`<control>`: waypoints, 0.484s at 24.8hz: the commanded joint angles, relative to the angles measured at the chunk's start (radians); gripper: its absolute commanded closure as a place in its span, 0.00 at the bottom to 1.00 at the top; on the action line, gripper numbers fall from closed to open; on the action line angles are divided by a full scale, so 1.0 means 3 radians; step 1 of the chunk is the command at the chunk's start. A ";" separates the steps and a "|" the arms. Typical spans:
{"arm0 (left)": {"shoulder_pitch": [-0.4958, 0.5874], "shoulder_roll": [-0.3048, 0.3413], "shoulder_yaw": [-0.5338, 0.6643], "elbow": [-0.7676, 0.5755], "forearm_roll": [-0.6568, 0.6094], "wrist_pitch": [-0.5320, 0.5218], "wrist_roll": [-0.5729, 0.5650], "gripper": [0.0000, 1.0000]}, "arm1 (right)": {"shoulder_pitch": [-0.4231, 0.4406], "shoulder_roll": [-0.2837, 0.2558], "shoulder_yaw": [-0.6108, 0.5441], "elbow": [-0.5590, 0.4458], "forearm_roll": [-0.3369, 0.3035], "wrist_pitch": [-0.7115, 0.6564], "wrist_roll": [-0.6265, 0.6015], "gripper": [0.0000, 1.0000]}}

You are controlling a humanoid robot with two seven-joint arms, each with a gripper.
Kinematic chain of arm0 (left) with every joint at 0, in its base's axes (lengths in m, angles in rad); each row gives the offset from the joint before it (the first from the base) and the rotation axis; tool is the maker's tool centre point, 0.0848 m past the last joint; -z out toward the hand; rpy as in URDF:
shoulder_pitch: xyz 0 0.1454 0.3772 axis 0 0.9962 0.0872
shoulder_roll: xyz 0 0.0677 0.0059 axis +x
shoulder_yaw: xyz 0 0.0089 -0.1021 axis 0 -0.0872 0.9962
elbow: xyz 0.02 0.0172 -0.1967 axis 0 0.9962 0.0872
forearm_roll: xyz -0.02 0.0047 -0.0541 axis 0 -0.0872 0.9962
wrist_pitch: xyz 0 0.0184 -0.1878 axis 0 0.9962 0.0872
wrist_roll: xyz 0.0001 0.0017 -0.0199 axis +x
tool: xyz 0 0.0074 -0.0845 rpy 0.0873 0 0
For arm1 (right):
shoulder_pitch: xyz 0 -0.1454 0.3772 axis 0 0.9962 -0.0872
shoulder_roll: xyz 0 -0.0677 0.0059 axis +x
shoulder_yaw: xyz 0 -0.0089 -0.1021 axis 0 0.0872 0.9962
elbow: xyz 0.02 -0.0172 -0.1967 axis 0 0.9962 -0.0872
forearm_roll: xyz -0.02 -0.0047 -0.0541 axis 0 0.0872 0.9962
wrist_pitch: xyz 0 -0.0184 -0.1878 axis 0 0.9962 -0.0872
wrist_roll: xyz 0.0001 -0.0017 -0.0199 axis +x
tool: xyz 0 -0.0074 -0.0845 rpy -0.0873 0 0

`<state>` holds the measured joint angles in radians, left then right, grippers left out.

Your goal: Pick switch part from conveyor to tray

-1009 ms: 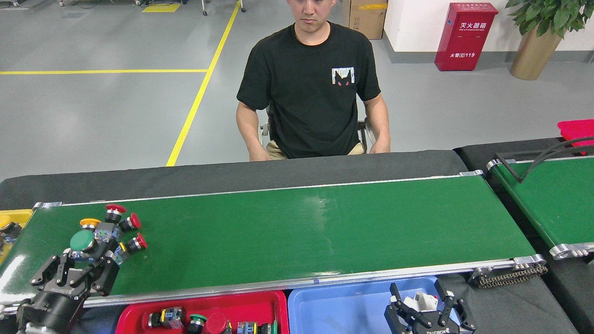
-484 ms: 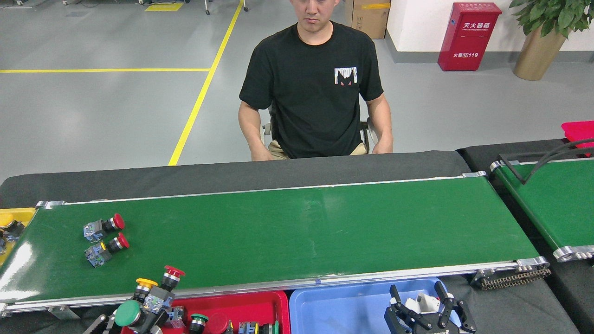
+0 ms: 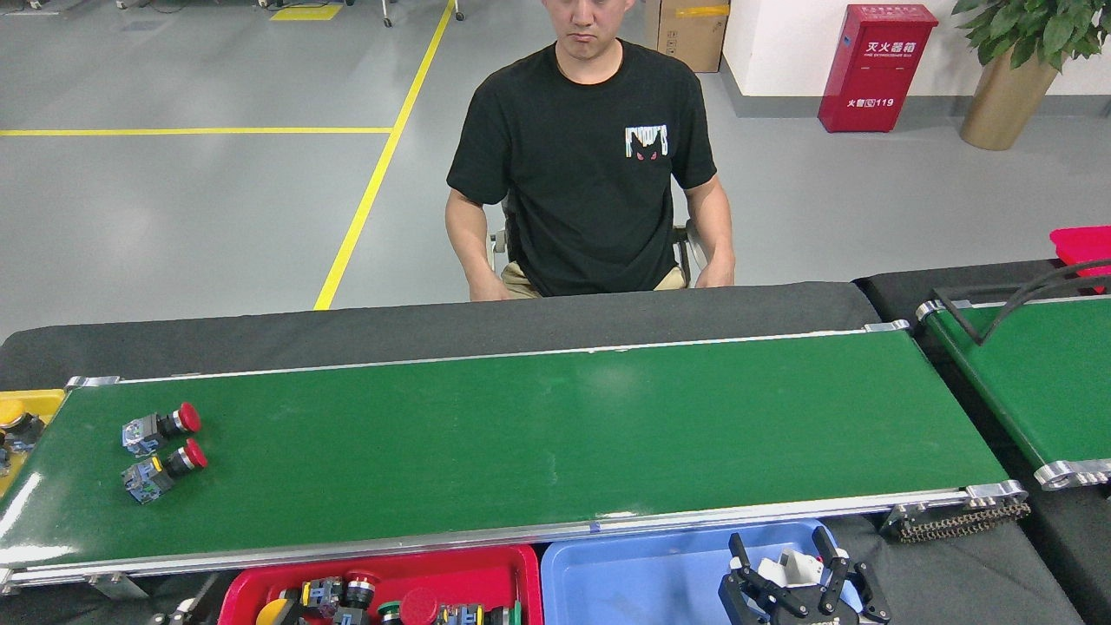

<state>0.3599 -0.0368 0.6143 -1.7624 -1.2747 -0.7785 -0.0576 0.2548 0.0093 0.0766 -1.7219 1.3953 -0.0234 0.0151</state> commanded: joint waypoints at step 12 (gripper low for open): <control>-0.0371 0.0409 0.0213 0.0526 -0.0343 0.0964 0.0028 0.00 | -0.0026 -0.0021 0.0016 -0.0038 0.0002 0.0001 -0.0004 0.02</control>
<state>0.2748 0.0644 0.6760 -1.6154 -1.3631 -0.5115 -0.0563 0.2547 0.0093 0.0790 -1.7219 1.3954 -0.0234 0.0153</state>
